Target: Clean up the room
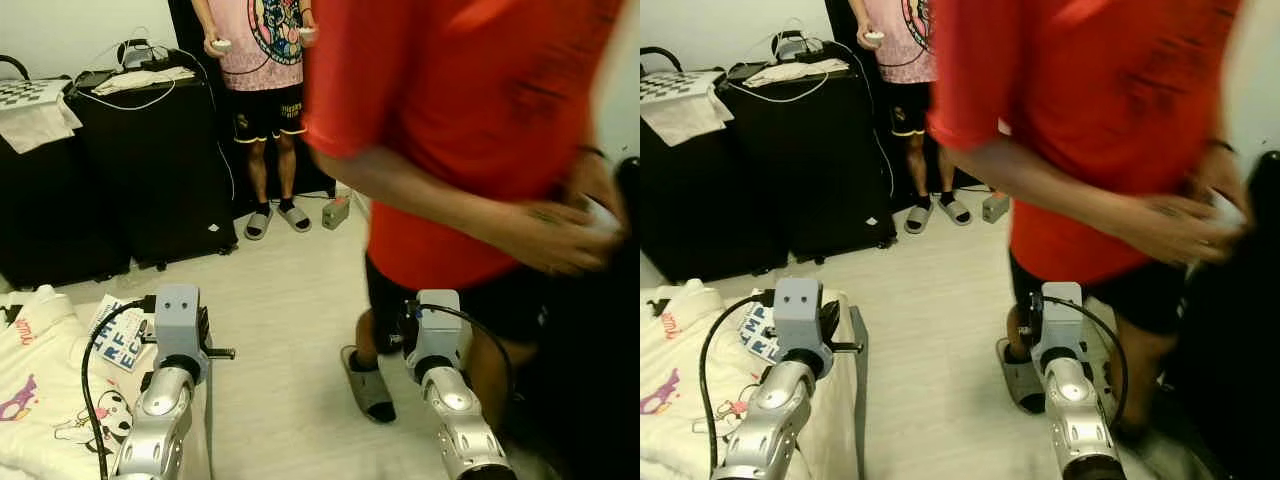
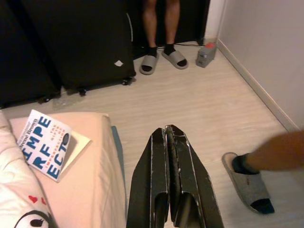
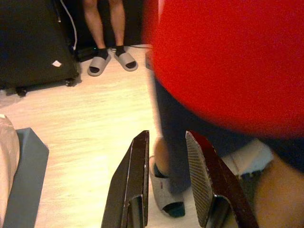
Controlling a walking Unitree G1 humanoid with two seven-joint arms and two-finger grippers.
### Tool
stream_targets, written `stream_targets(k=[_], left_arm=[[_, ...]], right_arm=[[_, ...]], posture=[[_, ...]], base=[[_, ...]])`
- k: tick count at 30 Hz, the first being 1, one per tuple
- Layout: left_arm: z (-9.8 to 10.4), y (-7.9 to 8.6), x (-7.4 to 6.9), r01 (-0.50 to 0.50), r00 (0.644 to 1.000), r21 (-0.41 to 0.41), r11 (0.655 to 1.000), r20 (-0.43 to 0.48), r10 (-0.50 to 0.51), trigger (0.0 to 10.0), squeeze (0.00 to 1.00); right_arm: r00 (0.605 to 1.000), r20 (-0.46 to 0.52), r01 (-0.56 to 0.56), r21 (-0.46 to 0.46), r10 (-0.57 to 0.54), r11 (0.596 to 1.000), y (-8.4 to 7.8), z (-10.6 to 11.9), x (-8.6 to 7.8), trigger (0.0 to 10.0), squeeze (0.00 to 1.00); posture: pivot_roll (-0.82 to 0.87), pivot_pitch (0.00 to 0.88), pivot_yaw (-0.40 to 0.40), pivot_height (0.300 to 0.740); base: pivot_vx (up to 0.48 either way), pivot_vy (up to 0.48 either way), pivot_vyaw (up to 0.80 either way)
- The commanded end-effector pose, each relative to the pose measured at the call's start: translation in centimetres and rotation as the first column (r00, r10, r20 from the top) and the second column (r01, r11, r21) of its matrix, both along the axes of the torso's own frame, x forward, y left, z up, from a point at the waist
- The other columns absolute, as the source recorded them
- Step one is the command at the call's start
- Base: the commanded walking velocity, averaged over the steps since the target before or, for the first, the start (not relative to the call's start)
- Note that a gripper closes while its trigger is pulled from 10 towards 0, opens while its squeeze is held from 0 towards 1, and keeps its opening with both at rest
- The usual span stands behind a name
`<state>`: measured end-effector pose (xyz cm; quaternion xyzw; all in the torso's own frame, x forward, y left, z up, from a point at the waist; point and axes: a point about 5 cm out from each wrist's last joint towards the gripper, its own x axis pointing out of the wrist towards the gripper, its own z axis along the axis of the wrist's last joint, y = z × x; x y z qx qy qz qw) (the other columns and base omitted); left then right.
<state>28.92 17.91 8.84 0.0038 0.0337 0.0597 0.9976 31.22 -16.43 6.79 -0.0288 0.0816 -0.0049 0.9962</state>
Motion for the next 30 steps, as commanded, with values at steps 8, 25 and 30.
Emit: stream_targets(k=[8,25,30], left_arm=[[-1.0,-0.4,-1.2,-0.013,1.0,-0.01,1.0,-0.026,0.012,10.0,0.0],[-0.8,-0.5,-0.2,0.024,0.997,-0.039,0.999,-0.066,-0.027,10.0,0.0],[-0.8,-0.8,-0.2,0.066,0.995,-0.04,0.997,-0.077,-0.069,10.0,0.0]], right_arm=[[0.998,-0.019,-0.062,-0.034,0.062,0.997,0.4,0.1,0.6,10.0,0.0],[0.999,-0.04,-0.013,0.009,0.014,1.0,0.8,-1.4,-0.8,10.0,0.0],[0.997,-0.074,0.01,0.111,-0.002,0.994,0.7,-2.0,-1.5,10.0,0.0]], posture=[[-0.01,0.024,-0.062,0.74],[-0.02,0.054,0.032,0.74],[-0.03,0.068,0.045,0.74]], base=[[0.0,0.0,0.0],[0.0,0.0,0.0],[0.0,0.0,0.0]])
